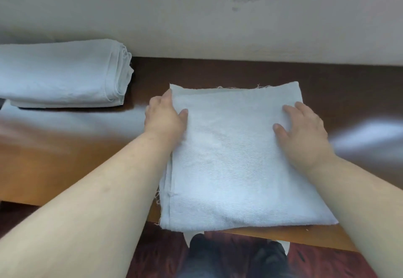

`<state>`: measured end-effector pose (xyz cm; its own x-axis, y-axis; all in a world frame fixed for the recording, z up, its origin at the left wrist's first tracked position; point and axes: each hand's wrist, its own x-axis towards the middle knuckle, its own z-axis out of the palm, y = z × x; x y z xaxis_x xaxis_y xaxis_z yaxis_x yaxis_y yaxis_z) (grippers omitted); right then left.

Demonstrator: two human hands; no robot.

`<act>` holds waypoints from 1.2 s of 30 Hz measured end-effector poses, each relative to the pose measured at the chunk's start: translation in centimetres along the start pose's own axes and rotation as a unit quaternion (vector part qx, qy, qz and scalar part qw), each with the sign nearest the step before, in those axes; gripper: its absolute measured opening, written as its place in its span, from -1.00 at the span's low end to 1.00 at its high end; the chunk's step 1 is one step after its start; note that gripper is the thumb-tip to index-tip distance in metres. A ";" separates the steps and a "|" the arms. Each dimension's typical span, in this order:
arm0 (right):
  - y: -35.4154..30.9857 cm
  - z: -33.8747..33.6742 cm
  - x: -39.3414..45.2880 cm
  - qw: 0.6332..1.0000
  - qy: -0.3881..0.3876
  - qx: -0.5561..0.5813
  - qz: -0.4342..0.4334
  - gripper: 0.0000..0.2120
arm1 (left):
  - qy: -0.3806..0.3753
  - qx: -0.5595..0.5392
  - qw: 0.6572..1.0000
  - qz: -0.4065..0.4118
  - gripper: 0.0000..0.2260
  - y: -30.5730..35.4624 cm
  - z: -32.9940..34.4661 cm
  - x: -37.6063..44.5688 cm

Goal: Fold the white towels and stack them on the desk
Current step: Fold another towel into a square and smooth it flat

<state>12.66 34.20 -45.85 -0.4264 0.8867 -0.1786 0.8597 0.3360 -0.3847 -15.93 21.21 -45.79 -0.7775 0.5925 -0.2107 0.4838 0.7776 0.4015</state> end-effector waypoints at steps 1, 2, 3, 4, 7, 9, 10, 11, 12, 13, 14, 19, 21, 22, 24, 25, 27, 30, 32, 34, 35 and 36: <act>0.3 0.7 0.0 1.000 -0.012 -0.001 0.015 -0.46 | -0.018 -0.018 0.999 -0.022 -0.44 -0.3 -0.1 0.8; 0.6 1.3 -0.3 1.000 -0.010 -0.009 0.019 -0.45 | -0.016 -0.043 0.999 -0.021 -0.48 -0.6 -0.2 1.3; 0.7 1.5 -0.5 1.000 -0.001 -0.015 0.017 -0.44 | 0.003 -0.059 0.998 0.004 -0.57 -0.9 -0.3 1.5; 0.6 1.6 -0.8 1.000 0.007 -0.021 0.018 -0.44 | 0.031 -0.056 0.997 0.045 -0.67 -1.2 -0.5 1.3; -1.4 1.0 -1.1 0.997 0.037 -0.049 0.036 -0.45 | 0.077 -0.061 0.985 0.142 -0.85 -1.9 -0.6 -0.4; -5.0 0.4 -0.7 0.996 0.077 -0.029 -0.033 -0.38 | 0.036 -0.143 0.980 0.131 -0.84 -1.9 -0.9 -1.8; -7.5 0.2 -0.4 0.992 0.075 -0.005 -0.099 -0.35 | 0.008 -0.183 0.976 0.119 -0.82 -1.8 -1.0 -2.5; -10.2 0.2 0.0 0.985 0.049 0.021 -0.162 -0.32 | -0.016 -0.212 0.970 0.116 -0.80 -1.6 -1.2 -3.1; -12.8 0.4 0.6 0.977 0.002 0.036 -0.209 -0.29 | -0.035 -0.240 0.963 0.120 -0.76 -1.5 -1.3 -3.5; -15.2 0.7 1.3 0.970 -0.050 0.037 -0.233 -0.27 | -0.049 -0.270 0.954 0.124 -0.71 -1.6 -1.4 -3.6; -17.2 1.2 2.1 0.965 -0.092 0.025 -0.244 -0.29 | -0.058 -0.297 0.946 0.117 -0.68 -1.6 -1.6 -3.4; -20.4 3.0 5.9 0.948 -0.153 -0.053 -0.275 -0.85 | -0.156 -0.276 0.948 -0.011 -0.50 -3.1 -3.3 -1.7; -20.4 3.6 6.6 0.958 -0.144 0.035 -0.248 -0.92 | -0.216 -0.201 0.955 -0.005 -0.49 -4.2 -3.9 -2.6; -20.3 3.9 6.9 0.960 -0.137 0.052 -0.237 -0.93 | -0.242 -0.183 0.953 -0.007 -0.53 -4.6 -4.0 -3.4; -20.3 4.3 7.6 0.965 -0.139 0.044 -0.220 -0.92 | -0.262 -0.211 0.941 -0.045 -0.68 -5.4 -3.6 -5.0; -20.4 4.6 7.9 0.965 -0.145 0.033 -0.214 -0.90 | -0.259 -0.236 0.934 -0.074 -0.74 -5.8 -3.4 -5.7; -20.4 5.3 8.1 0.967 -0.145 0.024 -0.208 -0.89 | -0.225 -0.234 0.940 -0.106 -0.76 -6.4 -2.9 -6.6; -20.2 6.3 7.5 0.969 -0.127 0.031 -0.209 -0.89 | -0.180 -0.229 0.951 -0.100 -0.88 -7.3 -2.1 -7.5; -19.9 6.9 7.0 0.969 -0.110 0.049 -0.214 -0.88 | -0.189 -0.203 0.957 -0.081 -0.88 -7.6 -1.6 -8.0; -19.8 7.1 6.5 0.970 -0.085 0.079 -0.213 -0.90 | -0.186 -0.183 0.963 -0.072 -0.90 -7.8 -1.5 -8.5; -19.7 7.2 6.3 0.970 -0.073 0.094 -0.213 -0.91 | -0.184 -0.182 0.964 -0.068 -0.90 -7.8 -1.6 -8.7; -19.7 7.1 6.1 0.969 -0.062 0.107 -0.214 -0.92 | -0.190 -0.177 0.963 -0.066 -0.89 -7.9 -1.7 -8.9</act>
<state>-8.86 30.71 -45.84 -0.7738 0.6302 -0.0640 0.5240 0.5800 -0.6237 -13.57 9.45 -45.55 -0.5875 0.5800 -0.5643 0.1707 0.7705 0.6141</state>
